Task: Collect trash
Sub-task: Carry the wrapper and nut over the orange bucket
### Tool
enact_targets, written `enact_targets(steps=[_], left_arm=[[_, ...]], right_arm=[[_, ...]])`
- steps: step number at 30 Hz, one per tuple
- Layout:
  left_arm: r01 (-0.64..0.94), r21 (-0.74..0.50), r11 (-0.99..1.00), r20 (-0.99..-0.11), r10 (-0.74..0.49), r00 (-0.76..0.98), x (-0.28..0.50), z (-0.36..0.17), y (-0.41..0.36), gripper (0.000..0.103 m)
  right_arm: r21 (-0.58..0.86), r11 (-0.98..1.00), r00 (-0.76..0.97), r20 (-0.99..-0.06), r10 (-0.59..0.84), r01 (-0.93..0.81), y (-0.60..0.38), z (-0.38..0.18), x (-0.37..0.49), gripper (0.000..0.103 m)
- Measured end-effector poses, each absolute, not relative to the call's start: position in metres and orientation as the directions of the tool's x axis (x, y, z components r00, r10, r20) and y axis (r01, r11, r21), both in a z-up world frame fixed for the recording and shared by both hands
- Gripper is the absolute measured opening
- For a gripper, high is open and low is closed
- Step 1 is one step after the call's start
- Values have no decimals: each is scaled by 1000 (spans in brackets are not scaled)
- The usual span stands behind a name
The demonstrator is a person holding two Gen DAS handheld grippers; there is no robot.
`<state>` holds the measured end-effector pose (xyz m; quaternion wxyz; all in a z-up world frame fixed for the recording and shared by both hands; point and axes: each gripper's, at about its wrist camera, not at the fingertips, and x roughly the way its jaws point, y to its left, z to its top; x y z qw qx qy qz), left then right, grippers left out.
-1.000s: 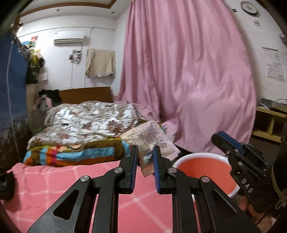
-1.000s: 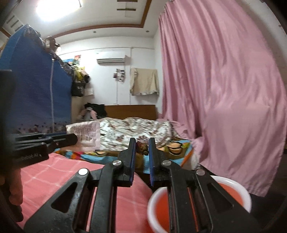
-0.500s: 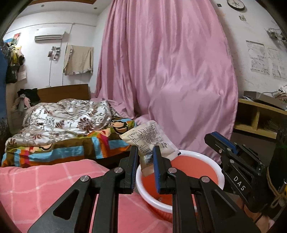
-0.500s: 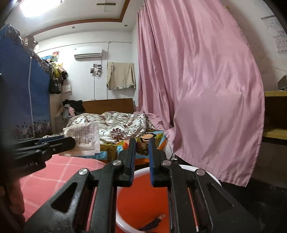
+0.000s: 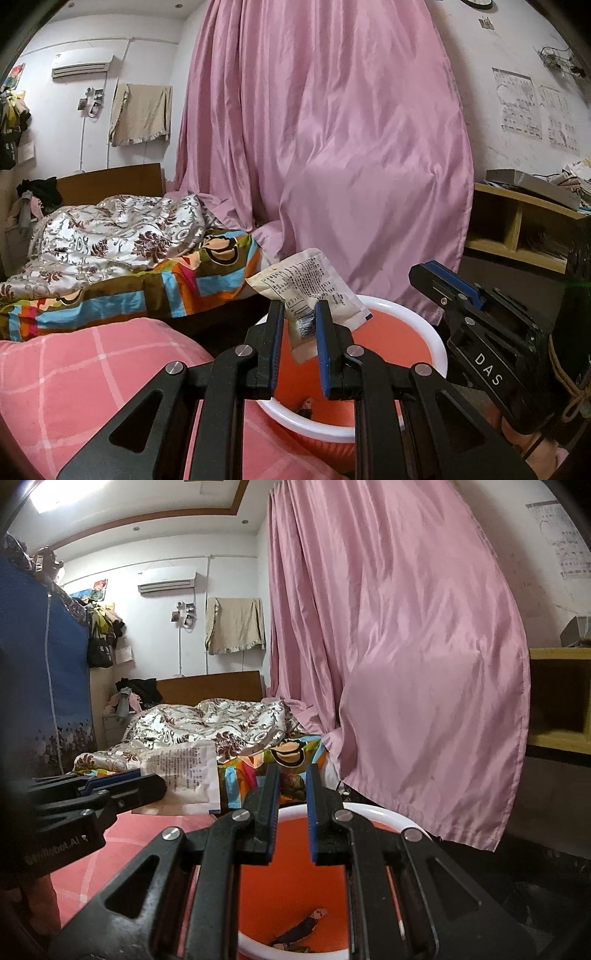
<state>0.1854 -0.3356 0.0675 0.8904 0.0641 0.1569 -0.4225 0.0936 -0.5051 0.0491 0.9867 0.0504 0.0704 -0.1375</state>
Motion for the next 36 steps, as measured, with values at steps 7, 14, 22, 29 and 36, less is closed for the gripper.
enact_targets(steps=[7,14,22,29,36], left_arm=[[782,-52,621,-416,-725,549,193,52,-352,14],[783,-67,618,-474,-710,520,198,36,-359,14],[779,-102,618,-558,-684,470,208,17,-366,14],[766,-132,630,-638,-645,421,219,0,-371,14],[745,-172,645,-682,-624,382,229,-9,-371,14]], right_arm=[[86,955,935,-246,-256,284,-515,36,104,44],[85,953,922,-294,-253,289,-522,25,106,44],[100,946,897,-360,-255,309,-532,15,112,44],[117,941,868,-436,-238,317,-539,4,121,44],[131,938,842,-493,-221,322,-540,-5,128,45]])
